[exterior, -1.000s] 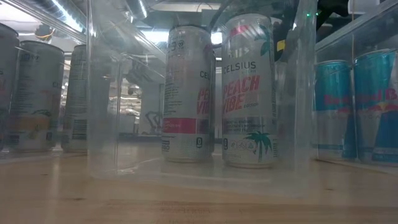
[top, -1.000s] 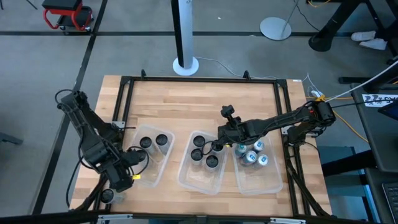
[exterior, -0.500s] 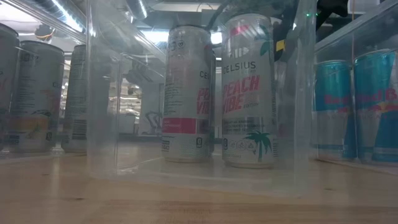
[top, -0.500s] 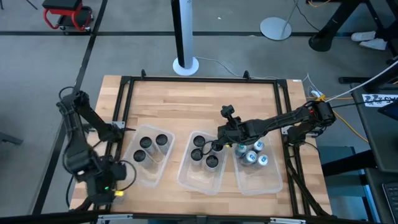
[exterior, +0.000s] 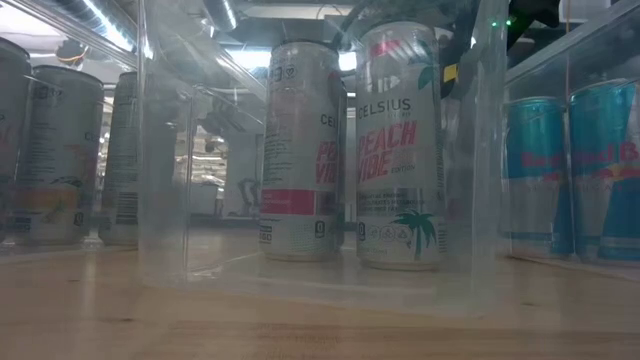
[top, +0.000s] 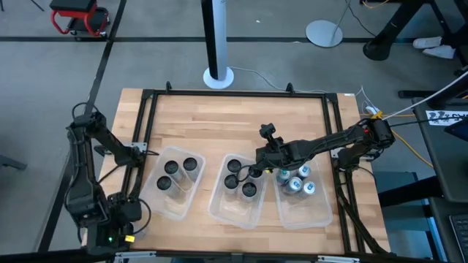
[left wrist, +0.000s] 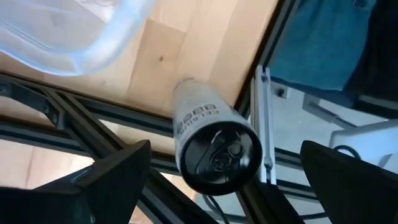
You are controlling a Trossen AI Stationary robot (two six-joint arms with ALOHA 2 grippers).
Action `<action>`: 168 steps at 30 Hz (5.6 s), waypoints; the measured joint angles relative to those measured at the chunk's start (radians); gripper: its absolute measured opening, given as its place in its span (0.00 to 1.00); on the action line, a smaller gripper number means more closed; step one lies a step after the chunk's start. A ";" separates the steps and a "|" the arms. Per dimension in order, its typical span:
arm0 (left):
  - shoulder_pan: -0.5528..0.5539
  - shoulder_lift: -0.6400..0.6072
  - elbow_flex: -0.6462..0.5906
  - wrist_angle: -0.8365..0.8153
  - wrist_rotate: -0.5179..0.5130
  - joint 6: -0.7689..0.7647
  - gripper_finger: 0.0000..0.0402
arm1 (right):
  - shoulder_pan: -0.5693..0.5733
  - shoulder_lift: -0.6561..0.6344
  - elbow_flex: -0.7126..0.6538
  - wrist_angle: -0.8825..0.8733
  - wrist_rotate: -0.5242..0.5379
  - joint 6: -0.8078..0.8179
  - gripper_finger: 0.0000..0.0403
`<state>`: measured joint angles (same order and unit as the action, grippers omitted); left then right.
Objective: Sort soda cans
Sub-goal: Put the white-yellow soda can into the left transparent bin
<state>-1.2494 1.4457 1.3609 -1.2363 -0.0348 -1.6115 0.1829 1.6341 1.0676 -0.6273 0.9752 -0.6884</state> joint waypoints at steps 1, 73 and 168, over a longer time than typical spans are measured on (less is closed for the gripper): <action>-0.001 0.008 0.000 0.003 0.001 -0.001 0.99 | 0.000 0.000 0.000 0.000 0.000 0.000 0.90; -0.040 0.220 -0.014 0.055 0.017 -0.038 0.71 | 0.000 0.021 0.000 0.038 -0.012 0.003 0.90; 0.356 -0.161 -0.013 -0.050 -0.318 0.554 0.63 | 0.000 0.021 0.000 0.058 -0.025 0.006 0.90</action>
<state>-0.8935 1.2846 1.3479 -1.2864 -0.3530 -1.0578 0.1829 1.6550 1.0676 -0.5695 0.9501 -0.6824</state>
